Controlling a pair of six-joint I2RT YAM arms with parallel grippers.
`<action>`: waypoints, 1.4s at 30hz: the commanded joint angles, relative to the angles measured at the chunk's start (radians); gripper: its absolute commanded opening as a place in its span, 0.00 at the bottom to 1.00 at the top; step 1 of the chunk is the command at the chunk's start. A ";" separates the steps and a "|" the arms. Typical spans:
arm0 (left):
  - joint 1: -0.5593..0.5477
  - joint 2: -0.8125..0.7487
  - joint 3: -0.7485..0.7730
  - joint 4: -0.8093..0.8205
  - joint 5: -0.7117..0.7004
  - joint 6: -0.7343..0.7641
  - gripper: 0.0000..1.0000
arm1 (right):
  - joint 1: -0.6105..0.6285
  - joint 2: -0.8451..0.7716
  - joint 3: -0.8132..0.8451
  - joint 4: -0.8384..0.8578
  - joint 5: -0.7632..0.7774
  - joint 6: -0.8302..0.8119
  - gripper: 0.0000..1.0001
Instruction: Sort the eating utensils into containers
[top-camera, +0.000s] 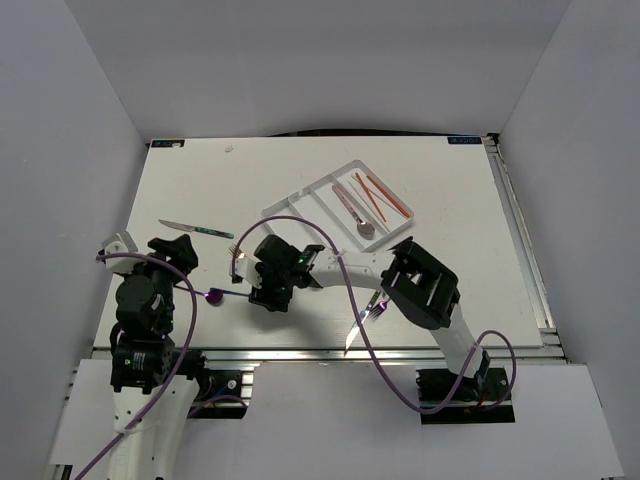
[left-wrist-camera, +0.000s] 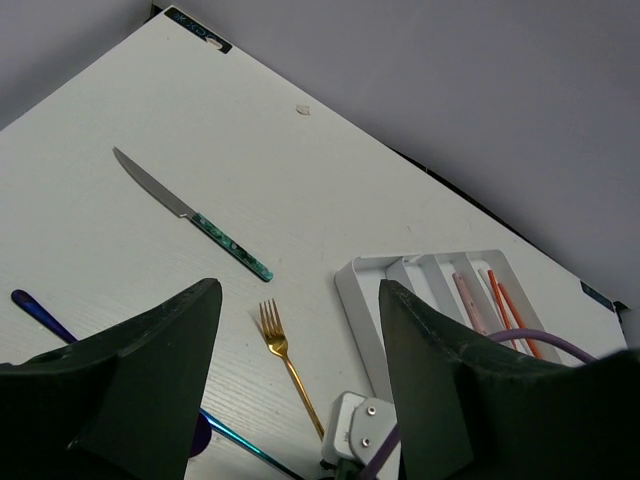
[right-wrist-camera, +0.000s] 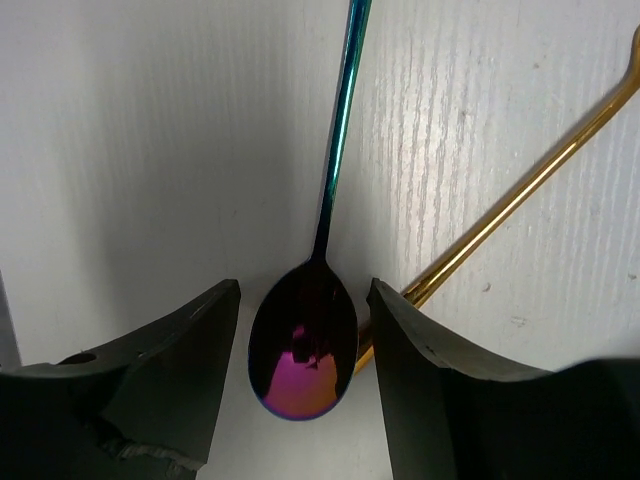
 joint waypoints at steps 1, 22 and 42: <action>0.006 -0.005 -0.003 0.007 0.011 0.010 0.75 | -0.001 0.077 0.097 -0.079 -0.021 0.021 0.62; 0.006 -0.007 -0.006 0.012 0.031 0.016 0.75 | -0.001 0.182 0.237 -0.137 -0.074 0.007 0.23; 0.006 0.006 -0.007 0.013 0.044 0.016 0.75 | -0.050 -0.001 0.281 -0.180 -0.099 0.053 0.00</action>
